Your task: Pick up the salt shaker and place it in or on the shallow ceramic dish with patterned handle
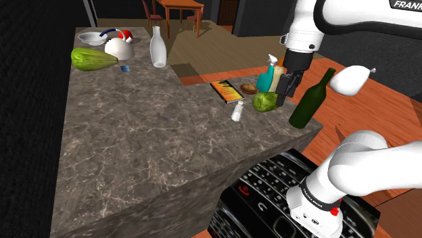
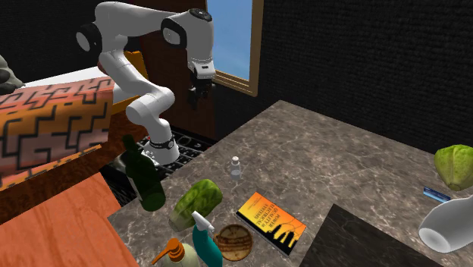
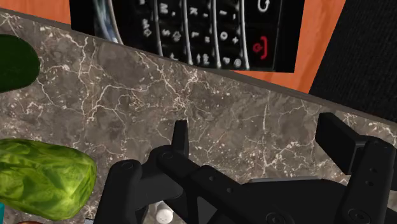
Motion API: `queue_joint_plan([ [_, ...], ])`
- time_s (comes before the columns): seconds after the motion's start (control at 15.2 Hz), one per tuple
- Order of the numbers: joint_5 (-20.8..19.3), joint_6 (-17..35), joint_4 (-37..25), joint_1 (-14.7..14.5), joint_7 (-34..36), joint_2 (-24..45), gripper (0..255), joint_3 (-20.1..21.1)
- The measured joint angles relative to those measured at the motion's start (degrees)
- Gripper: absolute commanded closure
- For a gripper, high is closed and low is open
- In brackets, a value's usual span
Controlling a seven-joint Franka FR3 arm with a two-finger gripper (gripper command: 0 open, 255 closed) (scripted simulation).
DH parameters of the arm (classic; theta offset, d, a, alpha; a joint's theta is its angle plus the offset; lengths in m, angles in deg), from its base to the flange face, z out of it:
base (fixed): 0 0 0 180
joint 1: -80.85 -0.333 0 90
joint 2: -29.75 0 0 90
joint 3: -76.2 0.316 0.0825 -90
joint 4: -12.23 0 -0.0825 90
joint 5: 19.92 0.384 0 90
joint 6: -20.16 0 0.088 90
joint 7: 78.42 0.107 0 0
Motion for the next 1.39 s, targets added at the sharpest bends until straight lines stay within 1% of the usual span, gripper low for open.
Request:
queue_joint_plan([
  [0.13, -0.2, 1.0, 0.0, 0.0, -0.5, 0.8, 0, -0.3],
  [0.26, -0.8, 3.8, 0.4, 0.1, -2.0, 2.7, 0, -1.0],
  [0.59, -2.4, 13.9, 2.2, 0.6, -7.3, 9.4, 0, -3.8],
  [0.79, -2.8, 19.8, 1.7, 0.6, -10.2, 14.7, 0, -5.3],
  [1.25, -2.0, 32.3, -3.3, 0.4, -17.9, 29.7, 0, -8.6],
  [1.39, -1.2, 34.8, -5.1, 0.3, -19.8, 33.4, 0, -9.1],
])
